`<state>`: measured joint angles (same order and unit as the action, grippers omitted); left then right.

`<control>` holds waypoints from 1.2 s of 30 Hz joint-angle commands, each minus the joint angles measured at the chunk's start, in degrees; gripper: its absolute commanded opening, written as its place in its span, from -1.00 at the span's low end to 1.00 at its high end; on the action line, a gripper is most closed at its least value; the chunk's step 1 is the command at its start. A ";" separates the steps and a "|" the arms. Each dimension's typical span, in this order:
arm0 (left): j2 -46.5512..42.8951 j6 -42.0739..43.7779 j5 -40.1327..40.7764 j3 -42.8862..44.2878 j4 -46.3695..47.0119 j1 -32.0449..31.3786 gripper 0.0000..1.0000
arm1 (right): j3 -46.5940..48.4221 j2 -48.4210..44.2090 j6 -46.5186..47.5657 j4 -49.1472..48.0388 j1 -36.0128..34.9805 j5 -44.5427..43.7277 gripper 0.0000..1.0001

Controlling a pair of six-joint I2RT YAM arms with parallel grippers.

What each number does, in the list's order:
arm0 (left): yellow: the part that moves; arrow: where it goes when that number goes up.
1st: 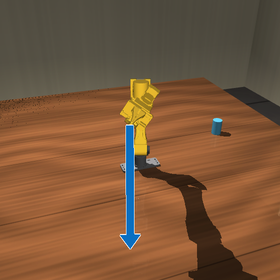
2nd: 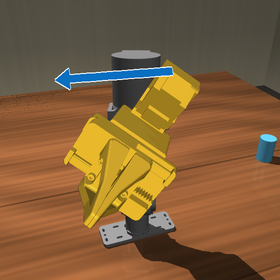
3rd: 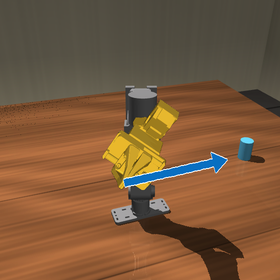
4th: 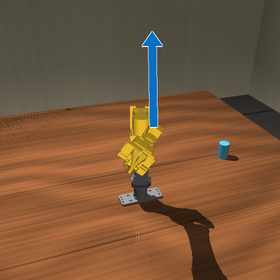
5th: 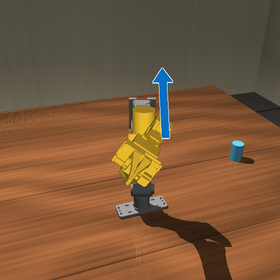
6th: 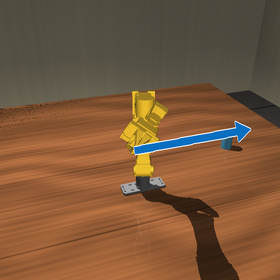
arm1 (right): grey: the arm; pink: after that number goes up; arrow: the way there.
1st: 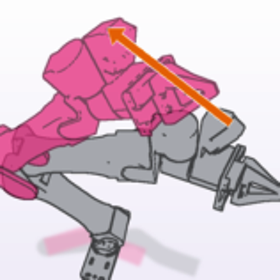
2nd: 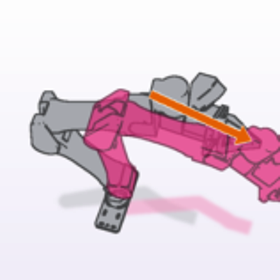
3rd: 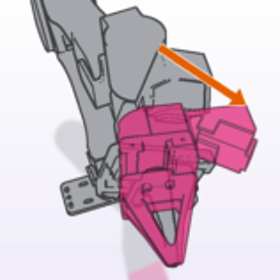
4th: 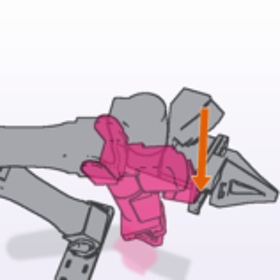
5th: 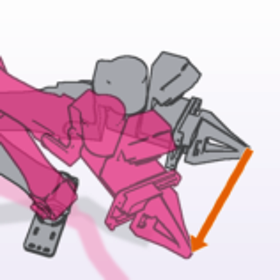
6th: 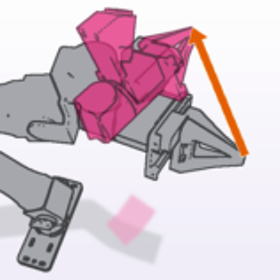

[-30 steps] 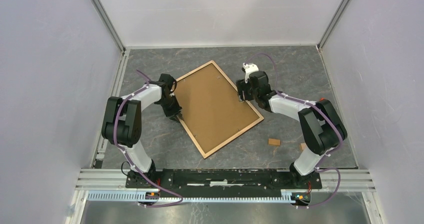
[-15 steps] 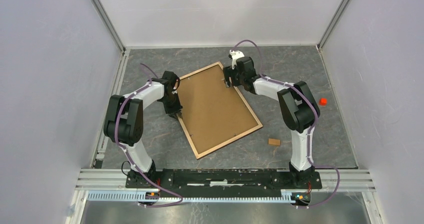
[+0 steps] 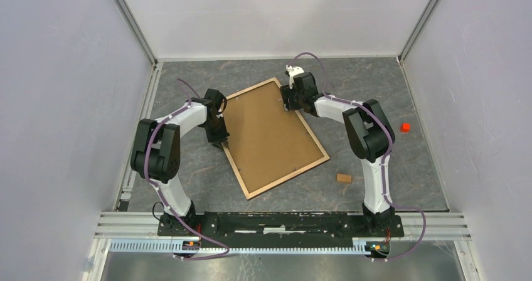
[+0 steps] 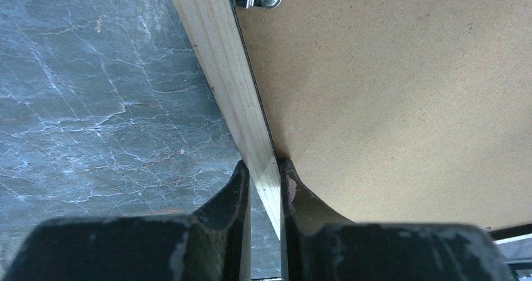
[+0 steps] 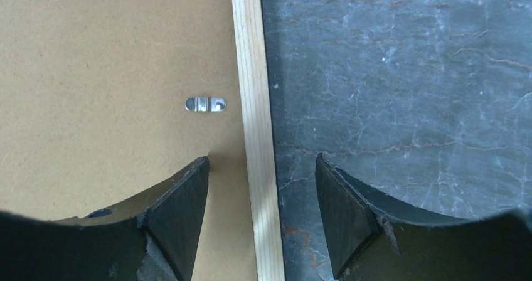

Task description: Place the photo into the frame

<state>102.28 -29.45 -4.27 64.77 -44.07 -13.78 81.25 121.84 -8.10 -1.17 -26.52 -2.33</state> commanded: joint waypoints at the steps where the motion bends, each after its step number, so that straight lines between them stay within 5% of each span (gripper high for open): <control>1: 2.48 7.55 4.54 -1.27 1.90 -2.17 -0.95 | 3.47 2.32 -0.03 0.69 -0.28 -2.61 0.36; 21: 2.44 7.39 2.88 -1.40 2.24 -2.83 -0.96 | 9.44 8.00 -0.79 2.42 -1.29 -3.44 0.38; 32: 2.57 7.48 2.87 -1.40 2.22 -2.82 -0.96 | 15.32 12.11 -1.69 7.03 -1.85 -6.27 0.25; 36: 2.36 7.48 3.00 -1.32 2.17 -2.75 -0.95 | 15.50 12.08 -1.73 8.36 -1.94 -7.51 0.05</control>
<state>102.28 -29.36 -3.46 64.88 -44.14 -14.39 95.83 131.55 -10.13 1.61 -28.14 -6.68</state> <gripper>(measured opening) 0.206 0.561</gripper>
